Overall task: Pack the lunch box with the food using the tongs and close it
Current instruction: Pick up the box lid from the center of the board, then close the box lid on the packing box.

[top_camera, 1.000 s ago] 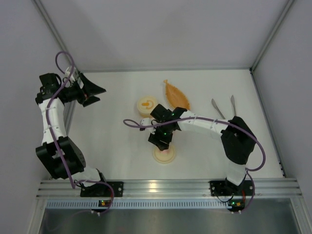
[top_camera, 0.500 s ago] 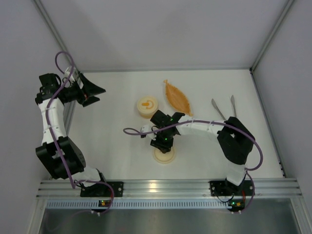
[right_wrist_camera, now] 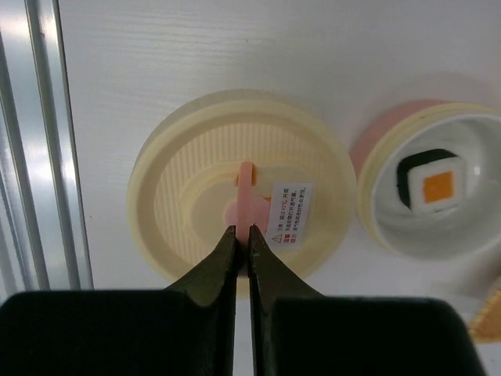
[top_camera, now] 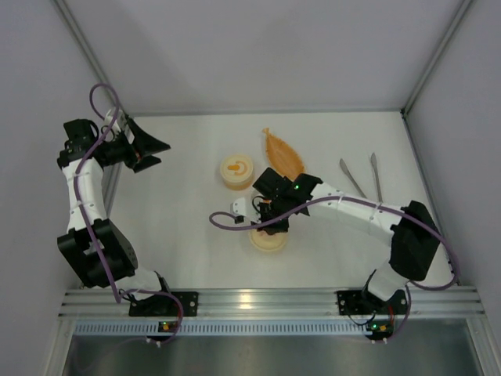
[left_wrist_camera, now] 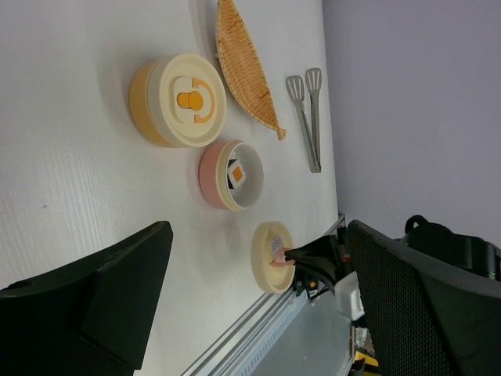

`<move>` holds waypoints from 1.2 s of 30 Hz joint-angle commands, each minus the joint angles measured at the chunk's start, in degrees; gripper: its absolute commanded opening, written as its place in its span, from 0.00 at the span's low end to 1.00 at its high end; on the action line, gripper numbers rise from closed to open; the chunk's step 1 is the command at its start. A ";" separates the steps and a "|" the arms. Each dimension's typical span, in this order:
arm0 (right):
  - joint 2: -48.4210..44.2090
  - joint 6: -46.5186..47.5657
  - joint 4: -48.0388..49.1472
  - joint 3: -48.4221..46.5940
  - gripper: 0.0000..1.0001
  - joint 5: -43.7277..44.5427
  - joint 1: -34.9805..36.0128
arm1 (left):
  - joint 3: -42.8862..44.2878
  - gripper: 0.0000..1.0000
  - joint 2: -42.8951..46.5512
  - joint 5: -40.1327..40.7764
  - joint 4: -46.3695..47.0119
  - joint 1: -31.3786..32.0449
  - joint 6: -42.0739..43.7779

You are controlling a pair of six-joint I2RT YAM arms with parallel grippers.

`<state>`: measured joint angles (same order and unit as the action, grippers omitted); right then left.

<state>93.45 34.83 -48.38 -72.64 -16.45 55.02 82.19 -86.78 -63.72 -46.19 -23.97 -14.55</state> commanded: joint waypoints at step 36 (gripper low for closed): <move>14.39 42.69 -10.33 -24.21 0.00 0.54 -11.69 | -5.11 0.98 -3.66 -5.62 -3.29 -1.26 13.49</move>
<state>107.13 75.02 -59.53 -96.92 -13.45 44.31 77.54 -91.02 -68.07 -49.58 -24.86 -3.36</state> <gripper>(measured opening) 0.025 0.982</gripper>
